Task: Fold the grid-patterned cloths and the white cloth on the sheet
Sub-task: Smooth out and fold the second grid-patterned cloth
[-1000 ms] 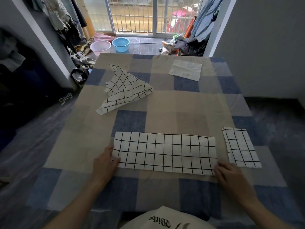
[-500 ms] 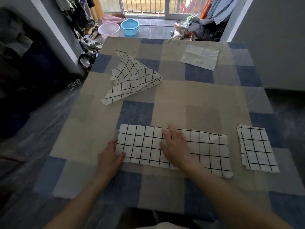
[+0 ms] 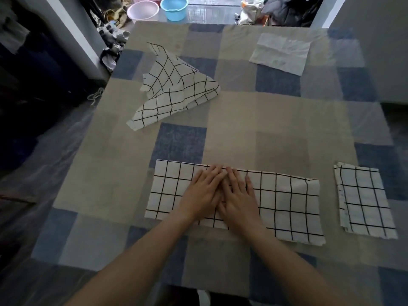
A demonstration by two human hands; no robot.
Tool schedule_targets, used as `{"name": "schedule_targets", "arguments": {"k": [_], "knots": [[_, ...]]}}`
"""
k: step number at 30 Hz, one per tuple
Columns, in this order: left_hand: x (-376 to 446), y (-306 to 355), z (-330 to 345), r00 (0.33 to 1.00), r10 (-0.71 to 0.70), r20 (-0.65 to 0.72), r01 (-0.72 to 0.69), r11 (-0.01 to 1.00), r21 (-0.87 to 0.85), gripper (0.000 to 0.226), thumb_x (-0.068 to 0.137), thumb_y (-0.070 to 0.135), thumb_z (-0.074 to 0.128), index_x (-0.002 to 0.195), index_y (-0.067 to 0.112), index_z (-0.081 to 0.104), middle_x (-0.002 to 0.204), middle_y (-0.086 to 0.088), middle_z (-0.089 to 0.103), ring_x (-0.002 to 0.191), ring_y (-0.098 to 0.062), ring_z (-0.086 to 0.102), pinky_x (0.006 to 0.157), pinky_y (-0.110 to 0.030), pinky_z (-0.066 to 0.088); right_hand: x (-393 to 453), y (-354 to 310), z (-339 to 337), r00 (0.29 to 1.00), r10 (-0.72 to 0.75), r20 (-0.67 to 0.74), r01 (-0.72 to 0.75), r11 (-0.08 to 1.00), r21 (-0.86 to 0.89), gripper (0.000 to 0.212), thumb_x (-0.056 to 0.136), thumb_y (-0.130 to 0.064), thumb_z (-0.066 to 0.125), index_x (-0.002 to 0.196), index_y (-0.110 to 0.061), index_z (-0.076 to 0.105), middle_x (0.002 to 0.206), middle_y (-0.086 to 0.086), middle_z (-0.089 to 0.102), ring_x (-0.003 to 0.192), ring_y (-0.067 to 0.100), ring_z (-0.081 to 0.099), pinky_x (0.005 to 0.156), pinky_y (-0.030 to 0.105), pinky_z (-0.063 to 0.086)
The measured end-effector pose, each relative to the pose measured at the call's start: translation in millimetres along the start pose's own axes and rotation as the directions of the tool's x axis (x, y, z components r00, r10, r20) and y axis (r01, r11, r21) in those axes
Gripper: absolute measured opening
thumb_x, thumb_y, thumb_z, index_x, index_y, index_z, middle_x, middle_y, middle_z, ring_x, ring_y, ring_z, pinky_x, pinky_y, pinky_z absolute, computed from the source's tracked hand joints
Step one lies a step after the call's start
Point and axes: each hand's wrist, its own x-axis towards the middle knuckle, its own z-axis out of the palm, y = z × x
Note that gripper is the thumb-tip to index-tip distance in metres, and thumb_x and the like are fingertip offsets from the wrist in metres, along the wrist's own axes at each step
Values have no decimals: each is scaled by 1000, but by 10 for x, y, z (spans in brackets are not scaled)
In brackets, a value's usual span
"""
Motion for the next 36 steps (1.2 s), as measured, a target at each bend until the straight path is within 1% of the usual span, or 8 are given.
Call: {"name": "schedule_targets", "arguments": {"k": [6, 11, 15, 22, 25, 29, 32, 36], "knots": [[-75, -305, 17, 1000, 0, 21, -3, 990, 142, 55, 102, 39, 20, 155, 24, 15, 163, 6, 6, 149, -8, -1, 120, -46, 8, 15, 2, 4, 1000, 23, -4, -23, 1000, 1, 69, 96, -55, 27, 154, -23, 10, 162, 2, 7, 149, 17, 0, 119, 48, 6], [-43, -355, -31, 999, -24, 40, 17, 986, 168, 58, 100, 44, 18, 155, 27, 8, 163, 7, -1, 149, -10, -6, 120, -48, 4, 56, 20, 1, 998, 56, 24, -56, 998, -8, 72, 94, -59, 24, 154, -23, 9, 162, -1, 1, 149, 14, -4, 118, 44, -2], [-115, -382, -40, 997, -67, 41, 57, 978, 201, 63, 98, 52, 21, 154, 33, -1, 163, 8, -8, 149, -13, -11, 120, -49, -2, -84, 371, -121, 981, 195, -6, -194, 981, 19, 66, 96, -53, 22, 154, -28, 3, 162, -4, -2, 149, 13, -7, 120, 44, -1], [-123, -372, -43, 998, -62, 30, 54, 975, 216, 76, 91, 63, 31, 155, 32, 3, 163, 5, -3, 150, -18, -8, 119, -52, 2, -569, 1268, -457, 840, 541, -40, -543, 838, -61, 72, 95, -55, 13, 154, -17, -3, 163, 3, -2, 149, 18, -3, 120, 46, 5], [-118, -362, -54, 998, -58, 33, 48, 971, 233, 84, 87, 70, 33, 155, 31, 4, 163, 4, -3, 150, -19, -8, 119, -52, 3, -513, 1107, -590, 775, 626, -92, -630, 776, -23, 72, 97, -38, 32, 153, -5, 2, 161, 14, 3, 148, 27, 1, 120, 49, 9], [-116, -346, -66, 997, -63, 37, 52, 970, 239, 89, 83, 76, 34, 155, 31, 6, 163, 3, -3, 150, -19, -9, 119, -52, 3, -148, 401, -599, 896, 368, -250, -355, 930, 94, 63, 95, -23, 39, 149, 1, 18, 158, 18, 12, 148, 30, 7, 120, 48, 14], [-111, -335, -86, 998, -54, 38, 45, 977, 206, 85, 86, 70, 33, 155, 29, 5, 163, 4, -3, 150, -19, -8, 119, -54, 3, 114, -239, -301, 986, 118, -116, -109, 990, 85, 62, 98, -32, 31, 152, -6, 16, 161, 12, 9, 149, 24, 2, 120, 48, 12], [-127, -340, -80, 998, -48, 35, 40, 982, 184, 80, 86, 58, 32, 155, 27, 6, 163, 4, -2, 150, -19, -5, 117, -57, 10, 176, -345, -16, 997, 70, 19, -71, 991, 114, 63, 97, -41, 27, 154, -17, 14, 162, 1, 10, 149, 13, -1, 120, 46, 12]]}}
